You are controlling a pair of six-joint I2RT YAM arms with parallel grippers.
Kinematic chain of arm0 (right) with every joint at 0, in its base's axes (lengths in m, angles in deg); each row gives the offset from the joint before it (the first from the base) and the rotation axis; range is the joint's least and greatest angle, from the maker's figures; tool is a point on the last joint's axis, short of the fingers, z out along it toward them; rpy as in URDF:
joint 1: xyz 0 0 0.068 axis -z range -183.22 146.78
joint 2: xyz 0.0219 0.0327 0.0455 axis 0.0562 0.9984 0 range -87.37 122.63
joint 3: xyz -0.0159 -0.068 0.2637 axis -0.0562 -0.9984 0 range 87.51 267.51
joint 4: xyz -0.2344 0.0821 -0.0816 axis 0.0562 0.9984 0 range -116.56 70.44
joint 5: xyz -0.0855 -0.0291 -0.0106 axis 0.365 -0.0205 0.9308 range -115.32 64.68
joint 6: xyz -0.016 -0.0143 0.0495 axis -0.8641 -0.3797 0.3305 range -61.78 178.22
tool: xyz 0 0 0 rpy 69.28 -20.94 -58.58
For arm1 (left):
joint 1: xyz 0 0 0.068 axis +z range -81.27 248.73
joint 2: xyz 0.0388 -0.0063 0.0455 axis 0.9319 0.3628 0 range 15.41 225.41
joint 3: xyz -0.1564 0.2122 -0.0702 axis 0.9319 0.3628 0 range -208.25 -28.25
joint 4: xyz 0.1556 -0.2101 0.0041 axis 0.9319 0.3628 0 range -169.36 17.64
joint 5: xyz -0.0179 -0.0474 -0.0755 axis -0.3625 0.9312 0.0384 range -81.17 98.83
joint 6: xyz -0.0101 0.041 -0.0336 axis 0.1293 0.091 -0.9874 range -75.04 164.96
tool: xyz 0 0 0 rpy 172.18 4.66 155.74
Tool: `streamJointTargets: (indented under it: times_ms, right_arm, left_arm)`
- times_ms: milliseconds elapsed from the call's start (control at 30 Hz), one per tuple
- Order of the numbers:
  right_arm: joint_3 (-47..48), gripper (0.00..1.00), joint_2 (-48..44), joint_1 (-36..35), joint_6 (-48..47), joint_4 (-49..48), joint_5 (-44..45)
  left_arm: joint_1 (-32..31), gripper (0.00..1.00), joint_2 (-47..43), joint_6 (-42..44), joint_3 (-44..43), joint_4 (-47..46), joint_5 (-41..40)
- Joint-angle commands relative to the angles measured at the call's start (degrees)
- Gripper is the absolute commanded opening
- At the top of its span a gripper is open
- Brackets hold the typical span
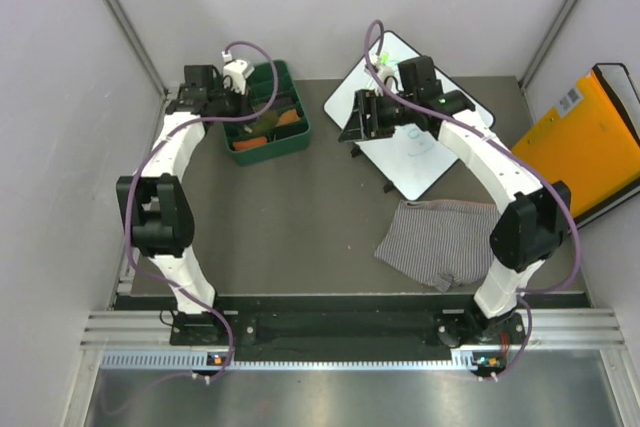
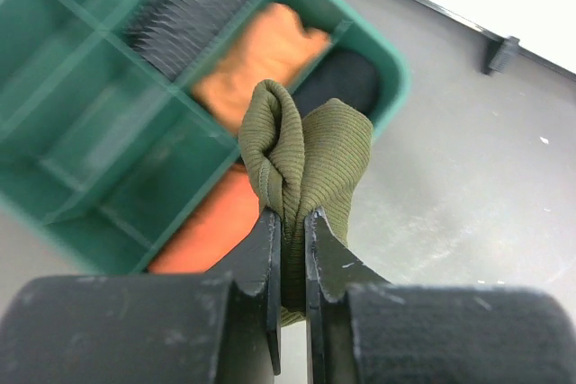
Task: Roll the underwear
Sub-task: Place the underwear in the storage box.
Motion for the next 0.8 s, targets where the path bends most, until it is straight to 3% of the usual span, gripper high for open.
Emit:
streamJointTargets:
  times_ms: [0,500,767]
  right_arm:
    - [5.7,0.64,1.2,0.4,1.3,1.0,-1.8]
    - [7.8,0.64,0.7,0.4,-0.8,4.5,-3.2]
    - [9.8,0.64,1.9,0.4,-1.6,7.4,-2.7]
  left_arm:
    - [3.5,0.00,3.1,3.1,-4.4,-2.3,0.4]
    - [4.0,0.00,15.9,5.2,-8.5,-13.2,-0.1]
    - [4.0,0.00,19.6,9.6,-13.1,-7.3,-2.0]
